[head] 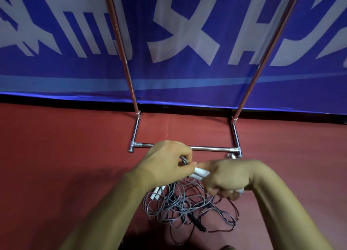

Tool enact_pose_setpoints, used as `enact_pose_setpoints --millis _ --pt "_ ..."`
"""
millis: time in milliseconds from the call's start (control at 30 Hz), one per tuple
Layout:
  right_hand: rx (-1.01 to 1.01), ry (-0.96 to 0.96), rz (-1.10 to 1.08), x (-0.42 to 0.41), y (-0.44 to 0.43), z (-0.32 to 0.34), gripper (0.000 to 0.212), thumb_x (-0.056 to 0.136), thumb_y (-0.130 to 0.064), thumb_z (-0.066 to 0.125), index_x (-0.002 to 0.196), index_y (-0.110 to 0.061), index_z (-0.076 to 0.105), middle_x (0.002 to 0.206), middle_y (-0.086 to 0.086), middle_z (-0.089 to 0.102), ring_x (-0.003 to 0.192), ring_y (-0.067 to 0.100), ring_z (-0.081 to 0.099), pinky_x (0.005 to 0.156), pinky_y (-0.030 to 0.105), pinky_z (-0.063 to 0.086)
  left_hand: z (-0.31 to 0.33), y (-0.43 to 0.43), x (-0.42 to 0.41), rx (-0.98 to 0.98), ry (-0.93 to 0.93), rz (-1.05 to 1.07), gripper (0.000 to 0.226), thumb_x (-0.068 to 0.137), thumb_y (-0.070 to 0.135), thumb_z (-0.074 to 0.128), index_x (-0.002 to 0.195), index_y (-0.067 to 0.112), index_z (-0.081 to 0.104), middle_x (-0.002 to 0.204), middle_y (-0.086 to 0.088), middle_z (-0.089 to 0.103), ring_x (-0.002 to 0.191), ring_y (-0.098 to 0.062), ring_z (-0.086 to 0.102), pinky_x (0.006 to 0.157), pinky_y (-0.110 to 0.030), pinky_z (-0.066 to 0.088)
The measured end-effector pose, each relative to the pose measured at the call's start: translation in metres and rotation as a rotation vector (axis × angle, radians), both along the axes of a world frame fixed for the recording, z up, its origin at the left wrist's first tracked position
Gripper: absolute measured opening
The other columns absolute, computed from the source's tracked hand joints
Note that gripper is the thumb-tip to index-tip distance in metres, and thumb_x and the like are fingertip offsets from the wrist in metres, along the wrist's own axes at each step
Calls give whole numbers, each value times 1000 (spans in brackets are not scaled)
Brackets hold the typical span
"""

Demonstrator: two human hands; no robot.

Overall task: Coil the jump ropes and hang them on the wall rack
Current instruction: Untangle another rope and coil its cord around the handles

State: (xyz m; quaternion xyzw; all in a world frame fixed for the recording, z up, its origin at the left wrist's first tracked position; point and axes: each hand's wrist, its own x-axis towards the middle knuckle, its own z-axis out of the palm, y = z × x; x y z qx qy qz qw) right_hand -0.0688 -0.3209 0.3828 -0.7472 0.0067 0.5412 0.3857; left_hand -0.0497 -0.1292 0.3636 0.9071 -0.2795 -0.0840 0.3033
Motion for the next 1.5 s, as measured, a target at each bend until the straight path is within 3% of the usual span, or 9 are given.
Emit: enact_pose_setpoints --millis 133,233,367,533,733,1000,1200,1333,1500 --pt "117 105 44 0 2 -6 36 84 2 47 110 -20 57 57 -4 41 42 9 31 42 15 27 2 0 0 -127 249 -47 12 85 21 69 87 28 59 63 6 56 55 -11 48 58 -30 43" --pt "253 171 38 -1 1 -8 36 83 4 47 94 -27 60 60 -1 40 41 7 32 42 14 23 2 0 3 -314 536 -48 13 87 31 73 83 22 65 64 5 48 62 -14 41 61 -30 35" --pt "504 252 -63 -4 -4 -8 46 77 7 44 121 -8 50 54 -3 45 36 6 34 39 13 21 12 1 3 -511 759 -77 23 95 31 65 81 13 59 61 9 51 53 -2 45 55 -15 37" --pt "791 301 -212 1 -10 -8 60 79 8 38 109 -33 69 55 -3 42 35 4 35 37 14 18 7 -3 1 -767 602 -48 21 81 39 68 86 18 67 72 -8 48 62 -13 44 55 -20 36" --pt "960 365 -419 10 2 -17 32 88 -4 56 114 -21 64 70 5 46 37 4 38 33 13 23 -1 -14 6 -810 527 320 41 68 51 70 77 11 69 56 8 50 48 -4 41 47 -15 33" --pt "736 90 -636 14 26 -15 42 80 2 64 117 -14 50 78 14 56 40 11 37 34 14 25 -5 -9 17 -711 467 614 49 68 54 71 61 12 46 53 4 34 48 -13 31 52 -31 26" --pt "670 -278 -552 9 29 -11 80 94 9 51 138 -58 45 71 9 45 41 10 31 38 16 24 1 -14 14 -744 730 568 51 91 53 64 56 25 40 48 8 28 37 -7 25 41 -20 20" --pt "447 -545 -583 10 31 -20 75 92 3 55 137 -57 48 61 -8 50 44 13 31 41 20 26 -4 -12 13 -363 592 481 57 92 71 44 63 24 57 49 11 46 45 -11 44 53 -31 32" --pt "-1 -906 -457 12 21 -37 75 89 -4 58 143 -52 43 84 -23 65 53 1 48 52 19 44 -5 1 10 206 90 312 39 98 52 49 83 19 61 70 3 62 77 -25 61 67 -34 44"
